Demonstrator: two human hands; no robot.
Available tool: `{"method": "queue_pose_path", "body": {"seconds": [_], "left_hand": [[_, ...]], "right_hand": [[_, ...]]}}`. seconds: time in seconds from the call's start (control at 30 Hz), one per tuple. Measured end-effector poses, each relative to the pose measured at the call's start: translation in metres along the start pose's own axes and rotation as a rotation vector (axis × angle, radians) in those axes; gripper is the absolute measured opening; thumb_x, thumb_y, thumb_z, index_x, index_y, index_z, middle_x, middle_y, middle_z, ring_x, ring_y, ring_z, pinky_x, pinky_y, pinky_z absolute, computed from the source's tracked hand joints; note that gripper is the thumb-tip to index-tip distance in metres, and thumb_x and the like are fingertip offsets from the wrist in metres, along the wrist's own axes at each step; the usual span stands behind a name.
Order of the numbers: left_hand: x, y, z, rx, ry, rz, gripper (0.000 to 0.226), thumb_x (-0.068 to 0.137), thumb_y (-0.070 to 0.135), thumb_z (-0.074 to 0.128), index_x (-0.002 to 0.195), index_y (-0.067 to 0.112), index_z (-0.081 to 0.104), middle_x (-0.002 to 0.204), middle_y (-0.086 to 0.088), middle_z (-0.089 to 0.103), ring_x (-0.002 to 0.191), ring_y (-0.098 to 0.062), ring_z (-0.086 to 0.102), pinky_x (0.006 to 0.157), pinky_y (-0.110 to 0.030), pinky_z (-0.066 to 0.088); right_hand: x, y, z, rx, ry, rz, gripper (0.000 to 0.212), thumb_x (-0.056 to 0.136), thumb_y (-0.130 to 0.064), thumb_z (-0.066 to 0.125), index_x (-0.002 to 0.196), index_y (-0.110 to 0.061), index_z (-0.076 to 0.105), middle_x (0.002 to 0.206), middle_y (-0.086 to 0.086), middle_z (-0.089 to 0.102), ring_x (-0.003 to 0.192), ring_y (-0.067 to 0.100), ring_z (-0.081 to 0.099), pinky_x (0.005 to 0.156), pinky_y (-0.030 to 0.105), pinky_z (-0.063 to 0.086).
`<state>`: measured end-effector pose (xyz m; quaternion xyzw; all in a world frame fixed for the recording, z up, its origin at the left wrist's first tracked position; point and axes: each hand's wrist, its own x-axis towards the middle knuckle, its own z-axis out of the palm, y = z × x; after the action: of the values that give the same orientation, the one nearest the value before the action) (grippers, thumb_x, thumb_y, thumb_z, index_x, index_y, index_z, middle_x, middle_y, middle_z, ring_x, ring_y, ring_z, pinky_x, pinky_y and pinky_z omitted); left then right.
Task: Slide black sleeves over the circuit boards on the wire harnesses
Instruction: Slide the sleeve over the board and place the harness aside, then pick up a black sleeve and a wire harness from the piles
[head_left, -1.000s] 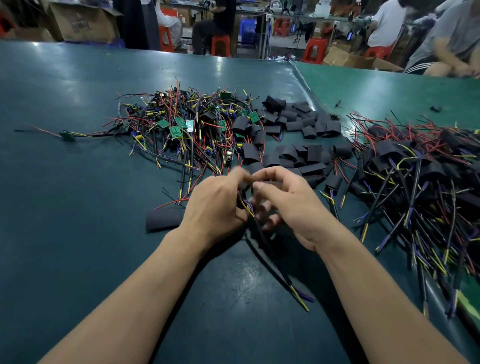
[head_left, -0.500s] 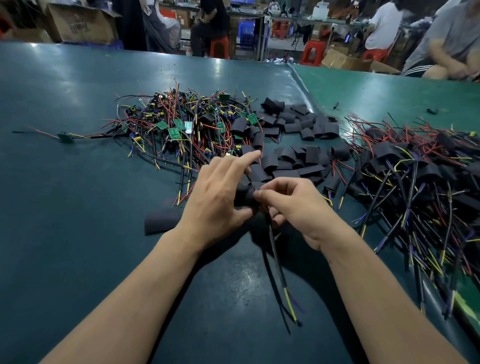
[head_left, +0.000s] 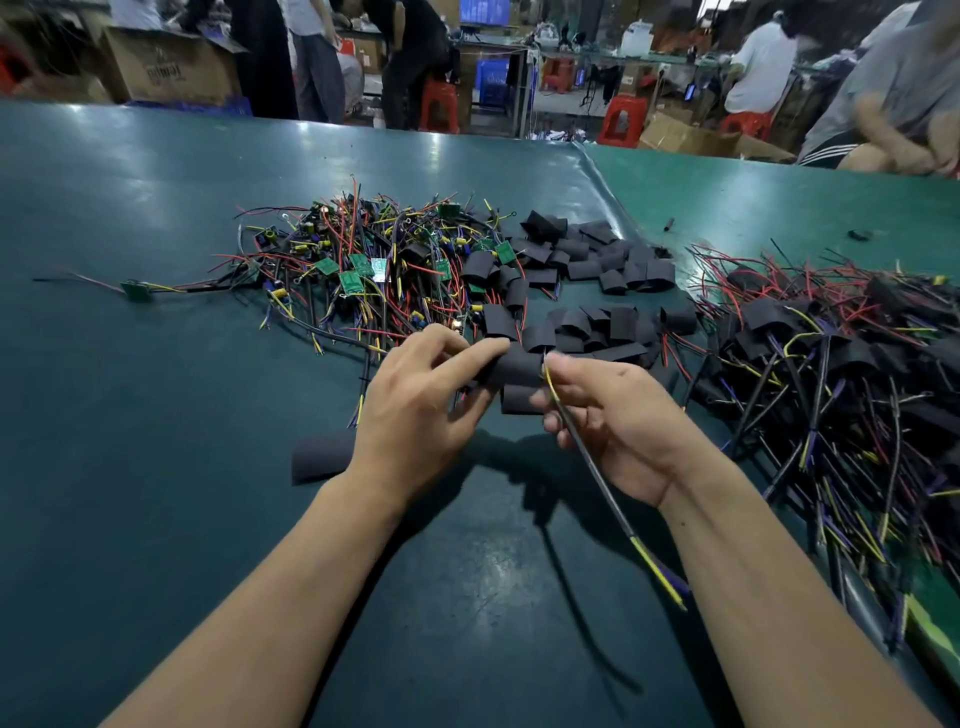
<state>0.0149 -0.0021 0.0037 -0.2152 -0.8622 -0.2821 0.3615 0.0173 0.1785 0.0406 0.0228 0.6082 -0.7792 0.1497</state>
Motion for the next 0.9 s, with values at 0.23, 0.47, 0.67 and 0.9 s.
{"method": "queue_pose_path", "body": {"seconds": [0.23,0.47,0.67,0.9], "left_hand": [[-0.002,0.001,0.001,0.047,-0.01,-0.044,0.041,0.078,0.01,0.07,0.119,0.008,0.07,0.088,-0.012,0.062,0.075,-0.03,0.061,0.063,-0.036,0.05],[-0.001,0.004,0.001,0.006,-0.042,-0.03,0.045,0.082,0.013,0.065,0.127,0.008,0.065,0.089,-0.01,0.061,0.076,-0.029,0.06,0.067,-0.038,0.053],[-0.001,0.007,0.0,-0.014,-0.074,-0.027,0.037,0.088,0.014,0.061,0.124,0.009,0.067,0.09,-0.008,0.063,0.08,-0.03,0.061,0.07,-0.04,0.052],[-0.002,0.009,0.0,-0.062,-0.095,-0.078,0.042,0.085,0.016,0.058,0.127,0.012,0.065,0.097,-0.006,0.065,0.084,-0.028,0.063,0.071,-0.039,0.053]], "right_hand": [[-0.001,0.017,0.014,-0.154,-0.15,-0.097,0.036,0.08,-0.015,0.07,0.114,-0.005,0.062,0.093,0.012,0.065,0.062,0.015,0.063,0.052,0.026,0.054],[0.007,0.015,0.013,-0.039,0.017,-0.225,0.021,0.091,-0.013,0.066,0.072,-0.015,0.074,0.066,0.007,0.069,0.054,0.014,0.063,0.049,0.022,0.052],[0.0,0.009,0.004,-0.187,0.012,-0.139,0.021,0.093,-0.03,0.064,0.08,-0.016,0.072,0.069,0.006,0.069,0.052,0.014,0.061,0.042,0.021,0.045],[0.004,0.008,0.004,-0.1,0.011,-0.029,0.046,0.102,-0.038,0.04,0.08,-0.012,0.072,0.067,0.008,0.066,0.049,0.015,0.056,0.039,0.024,0.04]]}}
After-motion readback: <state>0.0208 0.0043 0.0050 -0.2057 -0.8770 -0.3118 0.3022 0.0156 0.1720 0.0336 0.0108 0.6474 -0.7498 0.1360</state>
